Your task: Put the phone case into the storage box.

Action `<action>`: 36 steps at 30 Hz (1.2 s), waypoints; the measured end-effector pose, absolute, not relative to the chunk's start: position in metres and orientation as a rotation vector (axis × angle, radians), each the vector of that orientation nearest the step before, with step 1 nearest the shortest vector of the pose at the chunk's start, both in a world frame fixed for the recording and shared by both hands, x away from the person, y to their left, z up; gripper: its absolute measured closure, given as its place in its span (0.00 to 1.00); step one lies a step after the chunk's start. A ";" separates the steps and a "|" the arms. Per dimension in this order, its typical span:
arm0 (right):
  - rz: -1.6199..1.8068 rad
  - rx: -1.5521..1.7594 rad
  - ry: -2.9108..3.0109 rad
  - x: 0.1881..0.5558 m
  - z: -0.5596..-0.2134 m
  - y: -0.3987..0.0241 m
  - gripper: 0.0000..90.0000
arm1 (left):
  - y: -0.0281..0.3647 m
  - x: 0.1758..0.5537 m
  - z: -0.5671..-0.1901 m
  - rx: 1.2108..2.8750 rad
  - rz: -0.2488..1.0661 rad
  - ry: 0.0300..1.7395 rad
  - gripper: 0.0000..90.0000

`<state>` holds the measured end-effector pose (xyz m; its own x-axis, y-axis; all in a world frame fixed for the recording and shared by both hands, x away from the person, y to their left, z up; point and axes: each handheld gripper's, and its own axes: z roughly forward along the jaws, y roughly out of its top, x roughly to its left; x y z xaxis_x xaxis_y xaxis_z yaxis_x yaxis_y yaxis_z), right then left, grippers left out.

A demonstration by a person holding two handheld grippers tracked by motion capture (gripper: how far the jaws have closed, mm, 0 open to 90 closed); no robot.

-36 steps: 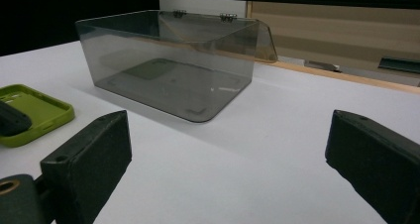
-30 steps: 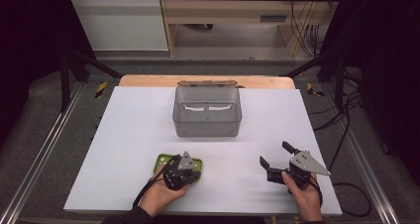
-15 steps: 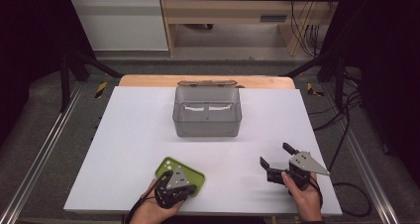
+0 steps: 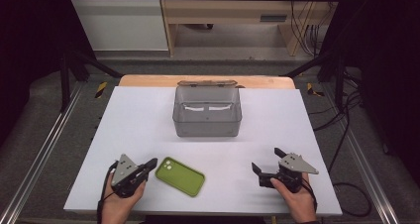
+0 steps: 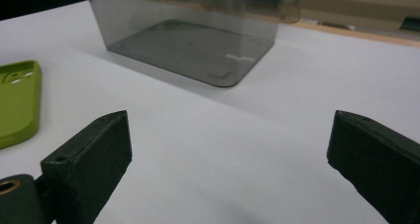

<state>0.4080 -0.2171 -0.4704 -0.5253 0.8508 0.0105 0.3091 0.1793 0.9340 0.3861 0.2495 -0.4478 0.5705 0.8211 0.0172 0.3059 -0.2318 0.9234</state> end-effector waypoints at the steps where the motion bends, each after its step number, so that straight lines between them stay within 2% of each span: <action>1: 1.322 1.088 1.963 0.406 -0.466 -0.206 0.06 | 0.265 0.382 -0.446 1.750 0.676 0.945 1.00; 11: 1.290 1.062 2.105 0.405 -0.446 -0.155 0.09 | 0.311 0.372 -0.447 1.571 0.752 1.026 1.00; 12: 1.275 1.041 2.121 0.404 -0.443 -0.148 0.10 | 0.311 0.372 -0.447 1.549 0.755 1.029 0.97; 13: 1.254 1.000 2.172 0.404 -0.439 -0.136 0.10 | 0.312 0.373 -0.448 1.534 0.766 1.029 0.84; 14: 1.254 1.000 2.172 0.404 -0.439 -0.136 0.10 | 0.312 0.373 -0.448 1.517 0.778 1.029 0.84; 15: 1.258 0.964 2.236 0.403 -0.438 -0.124 0.10 | 0.311 0.374 -0.448 1.509 0.792 1.025 0.70; 16: 1.258 0.964 2.236 0.403 -0.438 -0.124 0.10 | 0.311 0.375 -0.448 1.501 0.802 1.023 0.70; 20: 1.233 0.907 2.359 0.402 -0.438 -0.098 0.10 | 0.311 0.378 -0.449 1.472 0.802 1.036 0.36; 21: 1.233 0.907 2.359 0.402 -0.438 -0.098 0.10 | 0.311 0.378 -0.450 1.464 0.804 1.037 0.36; 22: 1.227 0.900 2.375 0.403 -0.438 -0.095 0.10 | 0.311 0.379 -0.450 1.456 0.802 1.037 0.31; 23: 1.217 0.884 2.418 0.402 -0.437 -0.086 0.09 | 0.311 0.380 -0.451 1.453 0.798 1.038 0.21; 24: 1.217 0.884 2.418 0.402 -0.437 -0.086 0.09 | 0.311 0.380 -0.451 1.455 0.794 1.037 0.21; 28: 1.173 0.875 2.451 0.402 -0.438 -0.074 0.07 | 0.309 0.385 -0.455 1.476 0.762 1.036 0.08; 36: 1.097 0.766 2.565 0.396 -0.441 -0.049 0.09 | 0.310 0.386 -0.456 1.470 0.756 1.030 0.04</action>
